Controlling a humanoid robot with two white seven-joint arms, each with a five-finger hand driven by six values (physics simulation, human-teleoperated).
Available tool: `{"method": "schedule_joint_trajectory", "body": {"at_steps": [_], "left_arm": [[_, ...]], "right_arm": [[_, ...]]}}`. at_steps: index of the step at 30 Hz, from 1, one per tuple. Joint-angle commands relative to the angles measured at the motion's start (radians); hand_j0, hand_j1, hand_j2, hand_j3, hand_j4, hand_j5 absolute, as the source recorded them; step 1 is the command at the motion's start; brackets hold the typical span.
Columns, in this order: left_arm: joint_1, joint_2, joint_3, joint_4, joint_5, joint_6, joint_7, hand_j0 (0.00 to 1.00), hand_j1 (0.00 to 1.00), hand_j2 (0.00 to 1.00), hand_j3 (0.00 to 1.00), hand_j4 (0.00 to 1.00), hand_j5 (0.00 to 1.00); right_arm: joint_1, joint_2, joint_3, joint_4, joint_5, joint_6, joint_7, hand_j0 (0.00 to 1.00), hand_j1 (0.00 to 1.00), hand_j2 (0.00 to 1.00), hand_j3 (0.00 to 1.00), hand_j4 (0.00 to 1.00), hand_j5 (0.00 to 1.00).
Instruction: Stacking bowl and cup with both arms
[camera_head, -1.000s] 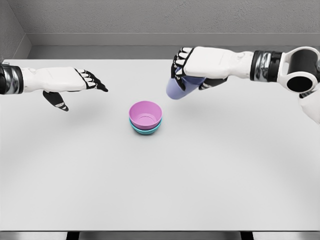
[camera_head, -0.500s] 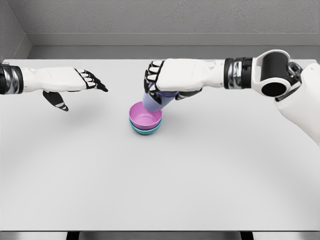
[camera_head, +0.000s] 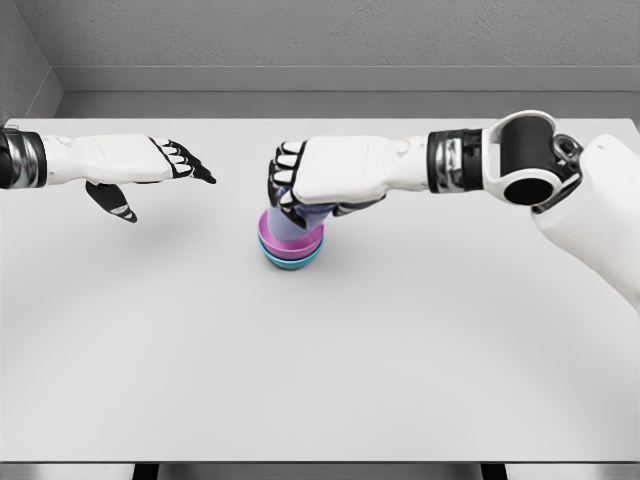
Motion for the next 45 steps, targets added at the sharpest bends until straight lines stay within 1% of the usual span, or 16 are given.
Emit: {"method": "schedule_joint_trajectory", "body": {"at_steps": [1, 4, 10, 19, 25, 33, 38, 43, 45], "left_arm": [[0.0, 0.001, 0.001, 0.0, 0.005, 0.002, 0.0, 1.0, 1.0, 1.0, 1.0, 1.0, 1.0], [0.0, 0.001, 0.001, 0.0, 0.005, 0.002, 0.0, 1.0, 1.0, 1.0, 1.0, 1.0, 1.0], [0.0, 0.001, 0.001, 0.0, 0.005, 0.002, 0.0, 1.0, 1.0, 1.0, 1.0, 1.0, 1.0], [0.0, 0.002, 0.001, 0.0, 0.005, 0.002, 0.0, 1.0, 1.0, 1.0, 1.0, 1.0, 1.0], [0.0, 0.002, 0.001, 0.0, 0.005, 0.002, 0.0, 1.0, 1.0, 1.0, 1.0, 1.0, 1.0], [0.0, 0.002, 0.001, 0.0, 0.005, 0.002, 0.0, 1.0, 1.0, 1.0, 1.0, 1.0, 1.0], [0.0, 0.002, 0.001, 0.0, 0.005, 0.002, 0.0, 1.0, 1.0, 1.0, 1.0, 1.0, 1.0], [0.0, 0.002, 0.003, 0.0, 0.005, 0.002, 0.0, 1.0, 1.0, 1.0, 1.0, 1.0, 1.0], [0.0, 0.004, 0.003, 0.0, 0.005, 0.002, 0.0, 1.0, 1.0, 1.0, 1.0, 1.0, 1.0]], "right_arm": [[0.0, 0.003, 0.006, 0.012, -0.004, 0.003, -0.001, 0.32, 0.32, 0.32, 0.32, 0.32, 0.32], [0.003, 0.005, 0.006, 0.023, -0.002, 0.003, -0.001, 0.32, 0.32, 0.32, 0.32, 0.32, 0.32], [0.002, 0.013, 0.007, 0.074, 0.0, 0.003, -0.001, 0.32, 0.32, 0.32, 0.32, 0.32, 0.32], [0.002, 0.031, 0.023, 0.08, 0.019, 0.003, -0.001, 0.32, 0.32, 0.32, 0.32, 0.32, 0.32], [-0.005, 0.065, 0.024, 0.129, 0.021, 0.003, -0.001, 0.32, 0.32, 0.32, 0.32, 0.32, 0.32], [-0.005, 0.071, 0.043, 0.152, 0.03, 0.003, -0.001, 0.32, 0.32, 0.32, 0.32, 0.32, 0.32], [-0.006, 0.073, 0.043, 0.152, 0.032, 0.003, -0.001, 0.34, 0.34, 0.34, 0.34, 0.34, 0.34], [-0.008, 0.08, 0.041, 0.152, 0.036, 0.003, -0.001, 0.43, 0.43, 0.43, 0.43, 0.43, 0.43], [-0.008, 0.082, 0.041, 0.152, 0.036, 0.003, -0.001, 0.64, 0.64, 0.64, 0.64, 0.64, 0.64]]}}
